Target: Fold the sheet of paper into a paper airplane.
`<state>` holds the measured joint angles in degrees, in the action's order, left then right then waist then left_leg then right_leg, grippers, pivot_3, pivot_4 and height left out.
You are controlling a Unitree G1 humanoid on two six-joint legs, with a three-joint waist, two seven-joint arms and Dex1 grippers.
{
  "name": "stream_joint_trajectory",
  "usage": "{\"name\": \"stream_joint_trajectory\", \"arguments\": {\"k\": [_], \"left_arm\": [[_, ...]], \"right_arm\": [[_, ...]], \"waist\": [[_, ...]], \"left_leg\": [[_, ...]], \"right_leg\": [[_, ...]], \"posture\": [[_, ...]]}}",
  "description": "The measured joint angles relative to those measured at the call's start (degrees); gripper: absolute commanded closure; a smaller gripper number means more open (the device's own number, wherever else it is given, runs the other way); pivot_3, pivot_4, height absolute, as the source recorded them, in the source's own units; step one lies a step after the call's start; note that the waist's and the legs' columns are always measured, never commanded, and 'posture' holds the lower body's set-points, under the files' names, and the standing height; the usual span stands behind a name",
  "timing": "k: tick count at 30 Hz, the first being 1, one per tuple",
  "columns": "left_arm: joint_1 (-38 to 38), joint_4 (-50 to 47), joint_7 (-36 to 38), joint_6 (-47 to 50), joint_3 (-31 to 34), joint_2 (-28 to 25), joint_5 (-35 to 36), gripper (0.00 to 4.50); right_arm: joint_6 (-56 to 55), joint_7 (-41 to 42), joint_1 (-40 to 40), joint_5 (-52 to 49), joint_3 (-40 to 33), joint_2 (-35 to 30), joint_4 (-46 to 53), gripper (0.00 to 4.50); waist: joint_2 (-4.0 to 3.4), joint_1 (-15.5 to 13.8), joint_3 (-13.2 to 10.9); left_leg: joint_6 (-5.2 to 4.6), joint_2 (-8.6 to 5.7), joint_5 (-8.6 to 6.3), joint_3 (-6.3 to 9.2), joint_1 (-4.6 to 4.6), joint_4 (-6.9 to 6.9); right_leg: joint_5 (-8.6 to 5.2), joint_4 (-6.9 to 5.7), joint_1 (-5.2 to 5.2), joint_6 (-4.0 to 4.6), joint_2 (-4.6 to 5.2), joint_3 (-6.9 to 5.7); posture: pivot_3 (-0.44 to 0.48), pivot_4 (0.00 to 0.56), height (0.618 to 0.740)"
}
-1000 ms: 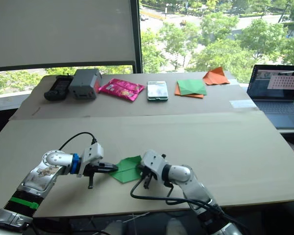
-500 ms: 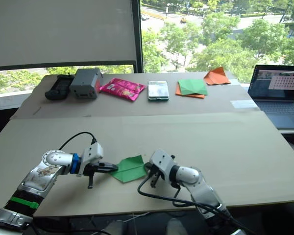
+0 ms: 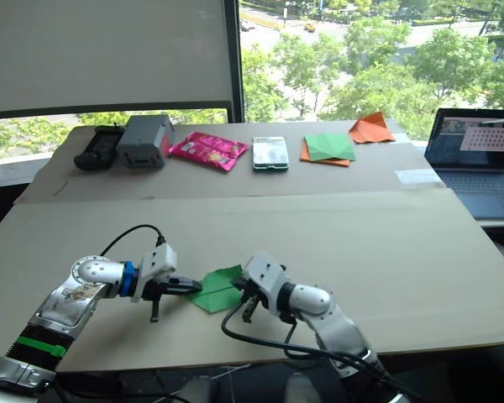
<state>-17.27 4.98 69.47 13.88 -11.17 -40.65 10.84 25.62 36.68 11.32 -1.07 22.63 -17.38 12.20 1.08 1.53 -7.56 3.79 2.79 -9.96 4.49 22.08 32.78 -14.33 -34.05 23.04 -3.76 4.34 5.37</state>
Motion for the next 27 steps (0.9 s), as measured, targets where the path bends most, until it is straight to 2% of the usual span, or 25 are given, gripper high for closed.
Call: {"name": "stream_joint_trajectory", "arguments": {"k": [10, 18, 27], "left_arm": [[-0.1, -0.5, 0.1, 1.3, 0.0, 0.0, 0.2, 4.50], [-3.2, -2.4, -1.2, 5.4, -3.6, 6.6, 0.4, 4.50], [-3.2, -1.4, -2.5, 3.1, -5.1, 6.0, -2.5, 4.50]], "right_arm": [[1.6, -0.2, 2.0, 0.6, 0.9, -0.3, -1.5, 4.47], [3.1, -0.8, 2.0, 0.6, 1.4, 0.0, -0.9, 4.47], [4.7, -1.8, 2.0, 0.4, 1.6, 0.2, -0.3, 4.47]], "waist": [[0.02, 0.3, 0.1], [0.09, 0.3, 0.1], [0.07, 0.9, 0.1]], "left_leg": [[-0.01, 0.00, 0.00, 0.00, -0.04, 0.00], [-0.08, -0.01, 0.05, 0.00, -0.04, 0.03], [-0.08, 0.00, 0.05, 0.02, -0.26, 0.03]], "right_leg": [[0.00, -0.02, -0.06, 0.00, -0.01, 0.01], [0.00, -0.04, -0.10, -0.01, -0.05, 0.01], [0.01, -0.04, -0.34, -0.02, -0.08, 0.03]], "posture": [[0.000, 0.150, 0.732], [0.000, 0.150, 0.732], [0.000, 0.150, 0.732]]}}
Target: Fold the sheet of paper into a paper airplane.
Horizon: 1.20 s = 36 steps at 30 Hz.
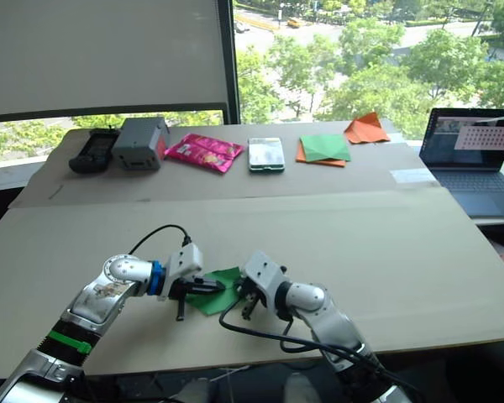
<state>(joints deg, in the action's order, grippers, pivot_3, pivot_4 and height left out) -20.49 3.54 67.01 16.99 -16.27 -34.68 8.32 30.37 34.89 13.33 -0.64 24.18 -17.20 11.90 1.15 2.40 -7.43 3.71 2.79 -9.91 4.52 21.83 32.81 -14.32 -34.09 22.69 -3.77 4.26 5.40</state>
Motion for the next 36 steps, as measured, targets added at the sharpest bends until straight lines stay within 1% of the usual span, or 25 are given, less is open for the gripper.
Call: {"name": "stream_joint_trajectory", "arguments": {"k": [7, 12, 17, 26, 36], "left_arm": [[0.6, 0.7, 0.6, -3.0, -0.4, -2.2, -0.3, 4.50], [0.7, 0.9, 1.3, -3.4, -0.2, -3.8, -0.2, 4.50], [1.3, 1.2, 2.7, -3.4, 0.7, -5.9, 0.4, 4.50], [2.5, 1.7, 4.6, -4.4, 2.2, -8.2, 0.9, 4.50], [5.7, 0.6, 5.7, -4.5, 4.1, -11.0, 0.9, 4.50]], "right_arm": [[0.4, -0.1, 0.3, -0.1, 0.0, 0.0, -0.1, 4.47], [1.2, -0.1, 0.6, -0.3, 0.1, 0.3, -0.1, 4.47], [1.5, -0.1, 0.7, -0.4, 0.1, 0.3, -0.1, 4.47], [2.0, -0.2, 0.9, -0.5, 0.1, 0.3, -0.2, 4.47], [2.5, -0.2, 1.2, -0.6, 0.0, 0.4, -0.3, 4.47]], "waist": [[-0.09, 0.0, 0.2], [-0.15, 0.1, 0.2], [-0.26, 0.2, 0.3], [-0.29, 0.3, 0.3], [-0.38, 0.2, 0.4]], "left_leg": [[0.06, 0.00, -0.04, 0.00, -0.08, 0.00], [0.06, 0.01, -0.04, 0.00, -0.10, -0.02], [0.07, 0.02, -0.04, 0.00, -0.15, -0.03], [0.08, 0.03, -0.05, 0.00, -0.22, -0.06], [0.11, 0.03, -0.08, -0.01, -0.25, -0.07]], "right_leg": [[0.00, 0.01, -0.02, 0.00, 0.05, -0.01], [0.00, 0.00, -0.01, 0.00, 0.04, -0.02], [0.00, 0.00, 0.00, 0.00, 0.04, -0.02], [-0.01, 0.00, 0.00, 0.01, 0.05, -0.02], [-0.01, 0.01, 0.01, 0.02, 0.11, -0.02]], "posture": [[0.000, 0.150, 0.732], [0.000, 0.150, 0.732], [0.000, 0.150, 0.732], [0.000, 0.150, 0.732], [0.000, 0.150, 0.732]]}}
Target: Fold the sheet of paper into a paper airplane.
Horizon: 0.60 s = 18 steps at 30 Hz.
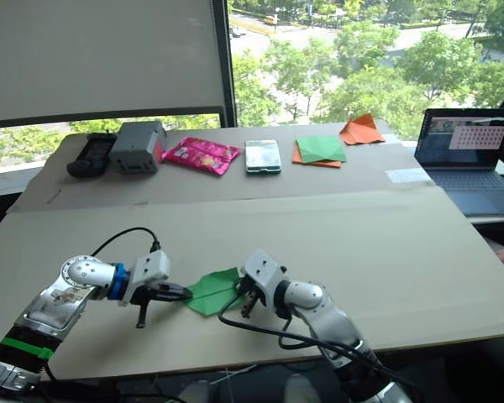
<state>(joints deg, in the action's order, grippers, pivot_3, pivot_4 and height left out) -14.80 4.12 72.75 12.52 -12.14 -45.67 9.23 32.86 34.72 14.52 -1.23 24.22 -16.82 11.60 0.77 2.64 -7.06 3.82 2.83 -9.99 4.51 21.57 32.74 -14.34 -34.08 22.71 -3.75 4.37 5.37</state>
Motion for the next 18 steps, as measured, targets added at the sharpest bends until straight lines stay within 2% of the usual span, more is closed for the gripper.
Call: {"name": "stream_joint_trajectory", "arguments": {"k": [18], "left_arm": [[4.0, -2.8, -0.4, 1.6, 4.6, -1.5, 1.7, 4.50]], "right_arm": [[0.0, 0.0, 0.3, 0.0, -0.1, 0.4, -0.2, 4.47]], "waist": [[-0.09, 0.1, 0.0]], "left_leg": [[0.10, 0.01, -0.08, -0.01, 0.13, -0.01]], "right_leg": [[-0.01, 0.01, 0.29, 0.01, 0.03, -0.01]], "posture": [[0.000, 0.150, 0.732]]}}
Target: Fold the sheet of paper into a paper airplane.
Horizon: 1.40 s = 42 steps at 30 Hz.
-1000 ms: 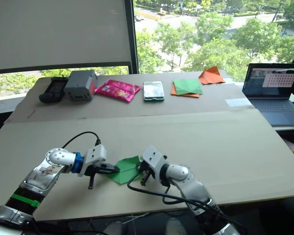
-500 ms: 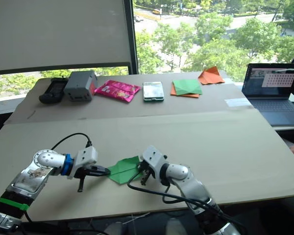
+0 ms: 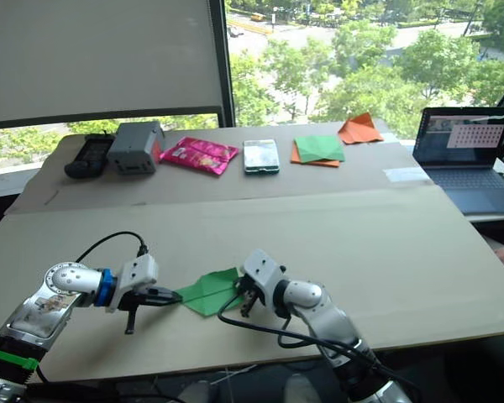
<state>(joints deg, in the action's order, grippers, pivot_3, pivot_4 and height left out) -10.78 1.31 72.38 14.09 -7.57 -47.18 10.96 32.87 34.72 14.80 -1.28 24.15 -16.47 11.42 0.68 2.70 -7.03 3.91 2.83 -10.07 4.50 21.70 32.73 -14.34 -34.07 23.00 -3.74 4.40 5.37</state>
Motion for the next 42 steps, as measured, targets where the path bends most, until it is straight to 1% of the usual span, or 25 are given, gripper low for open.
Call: {"name": "stream_joint_trajectory", "arguments": {"k": [2, 4, 7, 10, 13, 14, 15, 17, 18, 19, 22, 23, 24, 26, 34, 35, 37, 38, 42], "left_arm": [[0.3, -0.7, -0.2, 1.6, 0.4, 0.0, 0.9, 4.50], [0.5, -1.4, -0.5, 5.3, 1.6, 0.1, 3.2, 4.50], [1.7, -4.0, -1.2, 11.8, 5.6, 0.2, 9.0, 4.50], [2.5, -5.6, -2.0, 15.9, 9.3, 0.1, 12.7, 4.50], [3.2, -6.8, -3.0, 18.3, 10.8, 0.1, 14.7, 4.50], [3.7, -7.5, -3.2, 18.9, 11.1, 0.1, 15.4, 4.50], [4.1, -8.0, -3.5, 19.3, 11.1, 0.1, 16.1, 4.50], [4.3, -8.5, -4.0, 20.2, 11.3, 0.2, 16.7, 3.97], [4.3, -9.0, -4.4, 21.0, 11.6, 0.3, 17.7, 3.62], [4.3, -9.6, -4.6, 21.4, 11.9, 0.4, 18.6, 3.36], [4.3, -10.5, -5.6, 22.1, 12.8, 0.6, 19.7, 2.34], [4.4, -10.6, -6.0, 22.1, 12.9, 0.7, 19.9, 2.07], [4.4, -10.7, -6.3, 22.1, 13.0, 0.9, 20.0, 1.69], [4.8, -10.7, -6.7, 22.1, 13.0, 1.3, 20.2, 1.04], [4.9, -10.8, -7.9, 21.7, 12.3, 2.1, 19.9, 1.04], [4.9, -10.8, -8.1, 21.5, 12.2, 2.2, 19.9, 0.99], [4.9, -10.8, -8.4, 21.3, 12.2, 2.3, 19.9, 0.99], [4.9, -10.9, -8.6, 21.3, 12.2, 2.3, 19.9, 0.99], [5.5, -12.1, -9.0, 21.3, 12.2, 2.4, 20.0, 0.99]], "right_arm": [[0.1, 0.0, 0.0, 0.0, -0.2, 0.0, 0.2, 4.47], [0.4, -0.2, -0.1, -0.2, -0.5, 0.0, 1.0, 4.47], [1.7, -0.1, -0.5, -1.6, -1.5, 0.1, 3.8, 4.47], [2.3, 0.3, -0.4, -3.4, -3.0, -0.1, 8.6, 4.47], [3.3, 0.1, -0.4, -5.2, -4.5, 0.0, 11.8, 3.59], [4.2, 0.1, -0.3, -6.2, -5.3, 0.0, 12.5, 3.19], [4.9, 0.1, -0.3, -6.9, -6.0, -0.1, 13.2, 2.89], [6.0, 0.1, -0.3, -8.1, -7.0, -0.7, 14.4, 2.19], [6.4, 0.1, -0.3, -8.6, -7.4, -1.2, 14.7, 1.76], [6.6, 0.1, -0.3, -8.9, -7.5, -1.5, 14.8, 1.49], [6.6, 0.3, -0.3, -9.1, -7.6, -2.7, 14.4, 0.47], [6.5, 0.4, -0.2, -9.2, -7.8, -2.8, 13.9, 0.15], [6.5, 0.6, -0.2, -9.2, -8.0, -2.9, 13.4, 0.10], [6.4, 1.1, 0.4, -9.3, -8.1, -3.0, 11.4, 0.10], [2.7, 6.4, 7.4, -9.1, -7.3, -3.5, -2.1, 0.10], [2.1, 7.4, 7.9, -9.2, -7.2, -3.6, -3.1, 0.64], [1.5, 9.0, 8.6, -9.2, -6.9, -3.8, -4.6, 1.17], [0.8, 9.8, 8.8, -9.2, -6.8, -3.7, -5.4, 1.61], [-0.3, 11.5, 8.8, -9.1, -6.0, -2.8, -7.0, 3.05]], "waist": [[0.06, 0.0, 0.0], [0.16, -0.1, -0.2], [0.40, -0.1, -0.6], [0.45, -0.2, -0.7], [0.51, -0.2, -0.7], [0.52, -0.2, -0.7], [0.53, -0.2, -0.7], [0.56, -0.3, -0.7], [0.58, -0.3, -0.7], [0.59, -0.3, -0.7], [0.58, -0.2, -0.7], [0.58, -0.2, -0.7], [0.58, -0.2, -0.8], [0.58, -0.2, -0.8], [0.57, -0.2, -0.8], [0.57, -0.2, -0.8], [0.57, -0.2, -0.8], [0.57, -0.2, -0.8], [0.56, -0.1, -0.8]], "left_leg": [[0.00, 0.00, 0.00, 0.00, 0.12, 0.00], [-0.01, 0.00, 0.01, 0.00, 0.28, 0.00], [-0.02, 0.01, 0.02, 0.01, 0.42, 0.00], [-0.03, 0.01, 0.02, 0.01, 0.37, 0.00], [-0.02, 0.01, 0.02, 0.01, 0.37, 0.00], [-0.02, 0.01, 0.01, 0.00, 0.36, 0.00], [-0.02, 0.00, 0.01, 0.00, 0.37, 0.00], [-0.01, 0.01, 0.01, 0.01, 0.38, 0.00], [-0.01, 0.01, 0.01, 0.01, 0.38, 0.00], [-0.01, 0.00, 0.01, 0.01, 0.38, 0.00], [-0.01, 0.01, 0.01, 0.00, 0.37, 0.00], [-0.01, 0.00, 0.01, 0.00, 0.35, 0.00], [-0.01, 0.00, 0.01, 0.00, 0.35, 0.00], [-0.01, 0.00, 0.01, 0.00, 0.35, 0.00], [-0.04, 0.00, 0.03, 0.00, 0.37, 0.00], [-0.04, -0.01, 0.03, 0.00, 0.37, 0.00], [-0.05, -0.01, 0.03, 0.00, 0.36, 0.00], [-0.05, -0.01, 0.03, 0.00, 0.36, 0.00], [-0.06, 0.00, 0.04, 0.00, 0.35, 0.00]], "right_leg": [[0.00, -0.01, 0.12, 0.00, -0.02, -0.01], [0.00, 0.00, 0.24, 0.00, -0.03, -0.01], [0.00, -0.01, 0.31, 0.00, -0.04, -0.01], [0.01, 0.00, 0.25, 0.00, -0.04, -0.01], [0.01, 0.00, 0.26, 0.00, -0.04, -0.02], [0.00, 0.02, 0.25, 0.00, -0.03, -0.01], [0.00, 0.03, 0.25, 0.00, -0.03, -0.01], [0.00, 0.04, 0.27, 0.00, -0.03, -0.02], [0.00, 0.05, 0.27, 0.00, -0.02, -0.02], [0.00, 0.06, 0.27, 0.00, -0.01, -0.03], [0.00, 0.07, 0.28, 0.00, -0.01, -0.03], [0.00, 0.07, 0.28, 0.00, -0.01, -0.03], [0.00, 0.07, 0.28, 0.00, -0.01, -0.03], [0.01, 0.07, 0.28, 0.00, -0.02, -0.03], [0.01, 0.05, 0.24, 0.01, -0.06, -0.01], [0.01, 0.04, 0.21, 0.01, -0.07, -0.01], [0.01, 0.02, 0.20, 0.01, -0.08, -0.01], [0.02, 0.01, 0.19, 0.01, -0.09, 0.00], [0.02, -0.01, 0.19, 0.01, -0.11, 0.01]], "posture": [[0.000, 0.150, 0.732], [0.000, 0.150, 0.732], [0.000, 0.150, 0.732], [0.000, 0.150, 0.732], [0.000, 0.150, 0.732], [0.000, 0.150, 0.732], [0.000, 0.150, 0.732], [0.000, 0.150, 0.732], [0.000, 0.150, 0.732], [0.000, 0.150, 0.732], [0.000, 0.150, 0.732], [0.000, 0.150, 0.732], [0.000, 0.150, 0.732], [0.000, 0.150, 0.732], [0.000, 0.150, 0.732], [0.000, 0.150, 0.732], [0.000, 0.150, 0.732], [0.000, 0.150, 0.732], [0.000, 0.150, 0.732]]}}
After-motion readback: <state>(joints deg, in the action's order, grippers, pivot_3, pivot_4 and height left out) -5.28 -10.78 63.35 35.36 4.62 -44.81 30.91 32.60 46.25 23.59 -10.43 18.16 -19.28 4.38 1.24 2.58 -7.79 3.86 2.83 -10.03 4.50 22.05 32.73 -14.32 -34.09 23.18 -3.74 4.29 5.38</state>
